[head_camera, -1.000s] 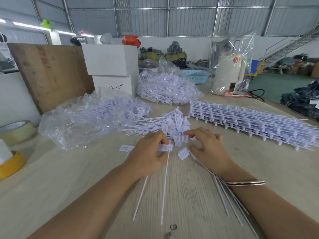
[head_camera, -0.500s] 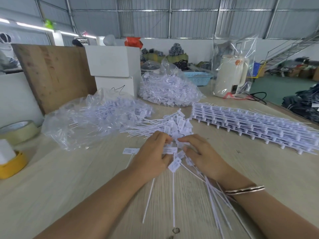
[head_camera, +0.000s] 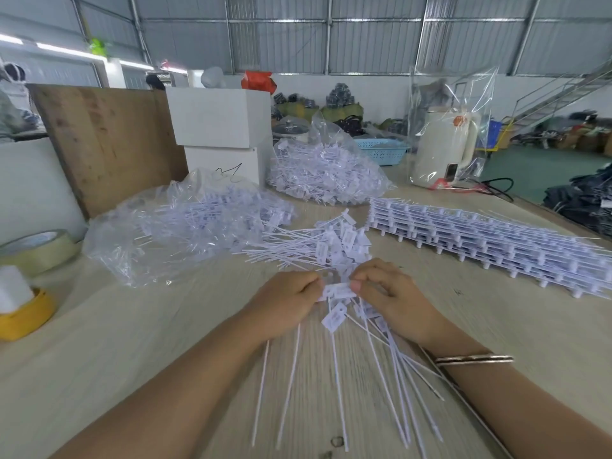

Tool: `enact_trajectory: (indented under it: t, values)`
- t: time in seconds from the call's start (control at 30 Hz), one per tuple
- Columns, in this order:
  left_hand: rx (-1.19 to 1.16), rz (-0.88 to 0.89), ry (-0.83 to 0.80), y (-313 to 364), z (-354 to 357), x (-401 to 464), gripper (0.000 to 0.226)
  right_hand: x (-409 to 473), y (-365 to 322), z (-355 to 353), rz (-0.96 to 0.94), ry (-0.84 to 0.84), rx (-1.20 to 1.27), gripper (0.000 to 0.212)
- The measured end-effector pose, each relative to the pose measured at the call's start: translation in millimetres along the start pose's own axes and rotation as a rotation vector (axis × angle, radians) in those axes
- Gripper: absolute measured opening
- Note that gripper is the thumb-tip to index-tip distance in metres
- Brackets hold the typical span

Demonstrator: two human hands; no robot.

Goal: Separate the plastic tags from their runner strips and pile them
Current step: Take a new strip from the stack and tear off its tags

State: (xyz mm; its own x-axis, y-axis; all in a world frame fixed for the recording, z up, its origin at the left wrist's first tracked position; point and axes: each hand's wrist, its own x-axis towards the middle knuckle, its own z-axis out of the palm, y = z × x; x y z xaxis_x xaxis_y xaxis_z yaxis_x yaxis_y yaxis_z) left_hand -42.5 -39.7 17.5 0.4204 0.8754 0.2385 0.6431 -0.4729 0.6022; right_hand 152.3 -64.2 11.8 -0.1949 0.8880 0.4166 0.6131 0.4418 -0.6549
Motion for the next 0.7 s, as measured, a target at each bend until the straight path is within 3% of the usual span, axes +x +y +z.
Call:
enact_trajectory:
  t: [0.13, 0.23, 0.3, 0.53, 0.7]
  values:
    - [-0.14, -0.061, -0.012, -5, 0, 2, 0.039, -5, -3, -1, -0.079, -0.011, -0.08, 0.039]
    - [-0.141, -0.041, -0.005, -7, 3, 4, 0.039, -7, -6, 0, -0.196, -0.057, -0.355, 0.028]
    - [-0.126, -0.007, -0.016, -6, 5, 3, 0.036, -6, -8, 1, -0.236, 0.009, -0.419, 0.018]
    - [-0.012, 0.188, 0.065, -5, 9, 3, 0.03, -5, -6, 0, -0.198, 0.081, -0.292, 0.017]
    - [-0.023, 0.293, 0.134, -4, 13, 5, 0.032, -4, -1, 1, -0.167, 0.103, -0.182, 0.028]
